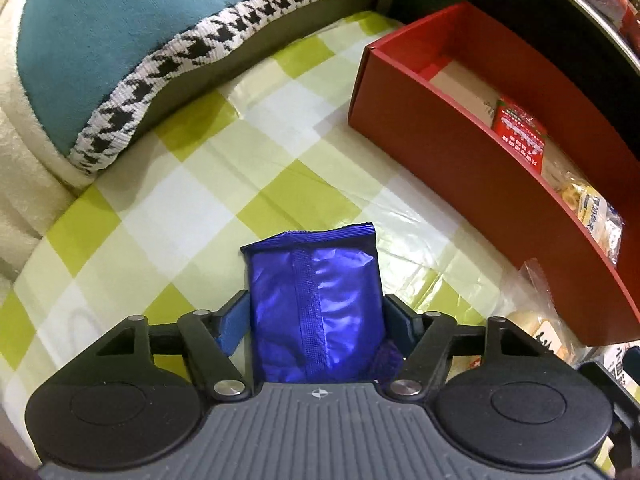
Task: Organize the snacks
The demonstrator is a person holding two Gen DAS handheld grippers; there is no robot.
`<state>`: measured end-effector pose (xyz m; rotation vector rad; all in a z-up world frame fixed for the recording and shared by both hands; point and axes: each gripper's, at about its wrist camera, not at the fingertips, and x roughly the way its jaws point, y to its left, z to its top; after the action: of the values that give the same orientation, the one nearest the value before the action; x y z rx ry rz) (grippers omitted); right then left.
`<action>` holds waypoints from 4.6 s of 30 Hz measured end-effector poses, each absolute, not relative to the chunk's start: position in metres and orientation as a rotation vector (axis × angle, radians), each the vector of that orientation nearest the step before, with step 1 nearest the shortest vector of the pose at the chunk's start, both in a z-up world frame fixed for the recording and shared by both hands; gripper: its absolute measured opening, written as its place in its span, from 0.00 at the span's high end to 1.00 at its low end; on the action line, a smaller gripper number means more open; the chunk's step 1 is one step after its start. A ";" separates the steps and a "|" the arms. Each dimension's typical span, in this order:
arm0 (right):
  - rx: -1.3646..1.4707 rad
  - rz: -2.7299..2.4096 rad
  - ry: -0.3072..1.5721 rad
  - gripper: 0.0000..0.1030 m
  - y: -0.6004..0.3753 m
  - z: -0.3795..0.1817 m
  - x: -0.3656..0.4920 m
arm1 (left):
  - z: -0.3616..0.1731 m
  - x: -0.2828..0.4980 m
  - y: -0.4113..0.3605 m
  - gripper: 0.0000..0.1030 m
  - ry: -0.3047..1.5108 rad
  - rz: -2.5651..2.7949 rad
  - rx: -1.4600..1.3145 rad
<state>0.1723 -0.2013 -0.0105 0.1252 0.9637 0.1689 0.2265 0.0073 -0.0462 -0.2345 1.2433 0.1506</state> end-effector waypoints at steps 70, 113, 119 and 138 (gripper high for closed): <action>0.079 0.206 0.937 0.41 -0.180 0.001 0.179 | 0.003 0.202 -0.012 0.27 1.056 0.000 -0.061; 0.206 0.039 0.785 0.41 -0.239 0.036 0.217 | 0.042 0.256 -0.071 0.27 0.903 -0.057 -0.051; 0.227 0.018 0.796 0.41 -0.247 0.028 0.231 | 0.035 0.274 -0.079 0.27 0.908 -0.060 -0.038; 0.231 0.010 0.864 0.41 -0.256 -0.005 0.262 | -0.002 0.314 -0.080 0.27 0.980 -0.062 -0.052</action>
<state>0.2622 -0.2561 -0.0046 0.2310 0.8636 0.0097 0.3140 -0.0799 -0.0019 -0.0518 0.9805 -0.0619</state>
